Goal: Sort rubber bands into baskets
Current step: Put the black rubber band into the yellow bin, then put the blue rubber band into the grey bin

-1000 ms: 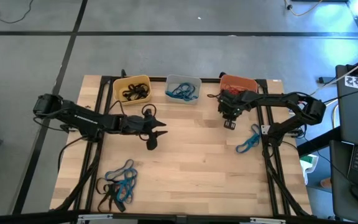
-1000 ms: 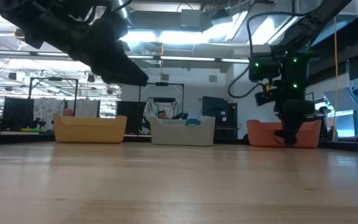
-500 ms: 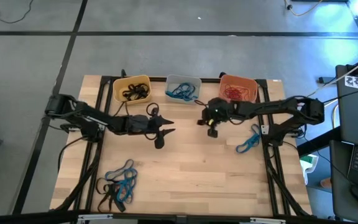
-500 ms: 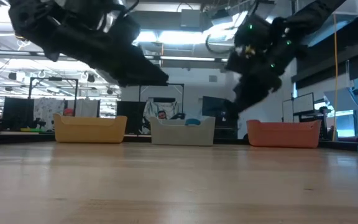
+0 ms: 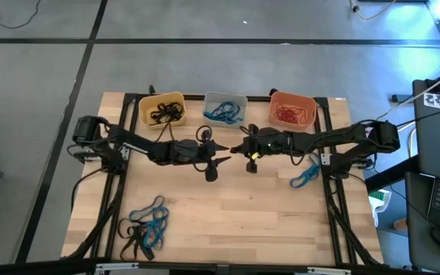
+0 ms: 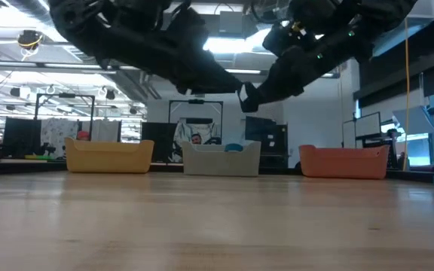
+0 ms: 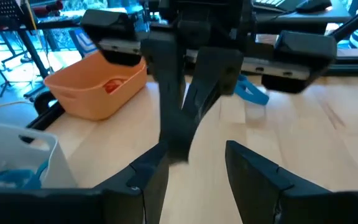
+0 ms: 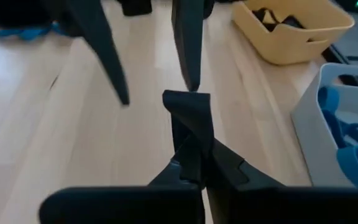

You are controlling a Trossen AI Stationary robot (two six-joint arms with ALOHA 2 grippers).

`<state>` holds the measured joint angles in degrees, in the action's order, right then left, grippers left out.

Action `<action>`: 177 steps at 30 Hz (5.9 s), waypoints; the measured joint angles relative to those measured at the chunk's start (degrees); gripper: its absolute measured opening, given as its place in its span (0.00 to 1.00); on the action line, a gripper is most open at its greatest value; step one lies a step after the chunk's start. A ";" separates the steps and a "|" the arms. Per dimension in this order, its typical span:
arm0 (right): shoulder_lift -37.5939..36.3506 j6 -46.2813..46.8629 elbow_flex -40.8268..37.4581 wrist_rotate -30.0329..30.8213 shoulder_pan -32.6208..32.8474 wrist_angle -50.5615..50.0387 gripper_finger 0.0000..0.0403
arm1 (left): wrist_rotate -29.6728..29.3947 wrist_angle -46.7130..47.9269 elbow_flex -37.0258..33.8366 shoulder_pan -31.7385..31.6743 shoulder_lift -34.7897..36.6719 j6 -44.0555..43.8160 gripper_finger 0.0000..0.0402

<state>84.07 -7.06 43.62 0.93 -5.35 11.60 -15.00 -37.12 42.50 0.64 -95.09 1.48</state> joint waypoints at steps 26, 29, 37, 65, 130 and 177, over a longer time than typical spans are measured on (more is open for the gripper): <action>0.20 5.57 0.00 1.02 2.10 1.47 0.02 | -1.98 1.76 2.95 -1.55 -2.06 5.09 0.02; 0.22 6.69 0.00 -0.16 2.06 1.41 0.06 | -2.01 2.15 2.95 -1.54 -1.90 5.05 0.01; -4.22 8.39 0.00 -2.72 2.00 -8.30 0.35 | -2.33 7.83 2.97 -1.40 1.70 4.06 0.01; -2.44 13.62 -12.48 -1.33 1.97 0.34 0.47 | -24.70 57.02 2.93 -26.05 20.01 -8.01 0.03; -1.79 12.50 -12.41 -0.26 1.95 1.76 0.47 | 2.97 61.59 2.93 -18.87 25.29 -13.15 0.35; -1.81 5.09 -12.39 -0.02 1.97 7.77 0.47 | 4.41 81.56 2.95 31.09 17.20 -46.67 0.35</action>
<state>82.26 -1.97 31.22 0.91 -3.38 19.37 -10.59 44.44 45.45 31.73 -77.89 -45.20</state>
